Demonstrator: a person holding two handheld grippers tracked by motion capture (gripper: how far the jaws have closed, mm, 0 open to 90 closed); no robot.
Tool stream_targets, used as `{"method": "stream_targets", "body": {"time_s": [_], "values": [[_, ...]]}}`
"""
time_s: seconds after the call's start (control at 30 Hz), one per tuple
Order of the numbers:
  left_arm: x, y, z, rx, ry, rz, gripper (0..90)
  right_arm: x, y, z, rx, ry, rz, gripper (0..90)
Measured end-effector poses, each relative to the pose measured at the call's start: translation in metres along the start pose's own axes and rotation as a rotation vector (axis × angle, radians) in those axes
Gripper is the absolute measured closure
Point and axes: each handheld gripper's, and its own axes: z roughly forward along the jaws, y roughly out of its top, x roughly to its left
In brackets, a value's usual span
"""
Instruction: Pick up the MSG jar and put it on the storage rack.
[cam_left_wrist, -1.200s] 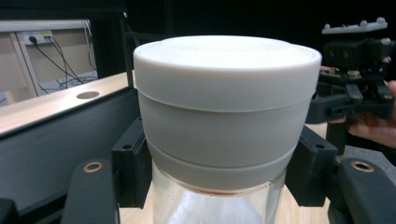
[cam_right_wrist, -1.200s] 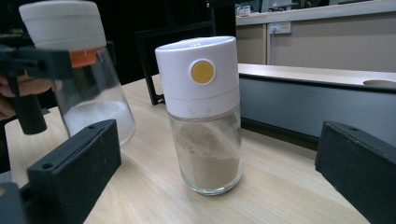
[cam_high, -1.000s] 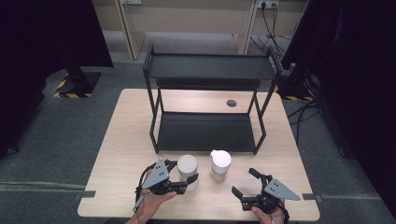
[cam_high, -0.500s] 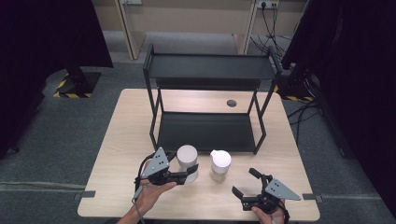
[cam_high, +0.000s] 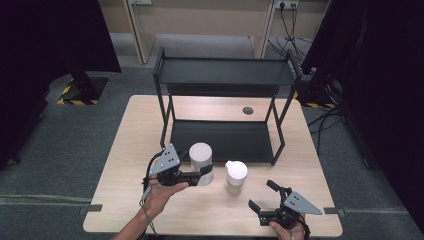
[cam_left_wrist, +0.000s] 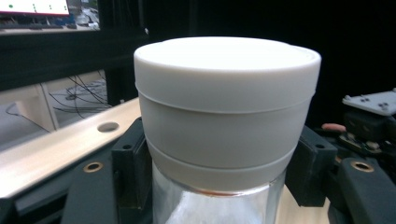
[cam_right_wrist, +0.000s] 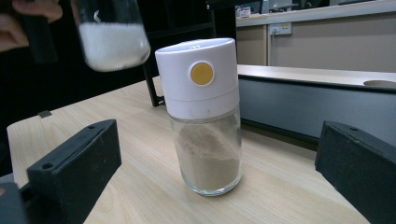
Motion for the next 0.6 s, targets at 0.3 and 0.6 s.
{"method": "stream_targets", "body": {"time_s": [0.3,0.6], "values": [[0.015,0.042,0.001,-0.003,-0.005,0.015,35.0,0.0,0.0,0.001,0.003,0.003,0.004,0.6],[0.027,0.074,0.002,0.008,-0.022,0.003,35.0,0.0,0.0,0.001,0.002,0.005,0.006,0.6]]}}
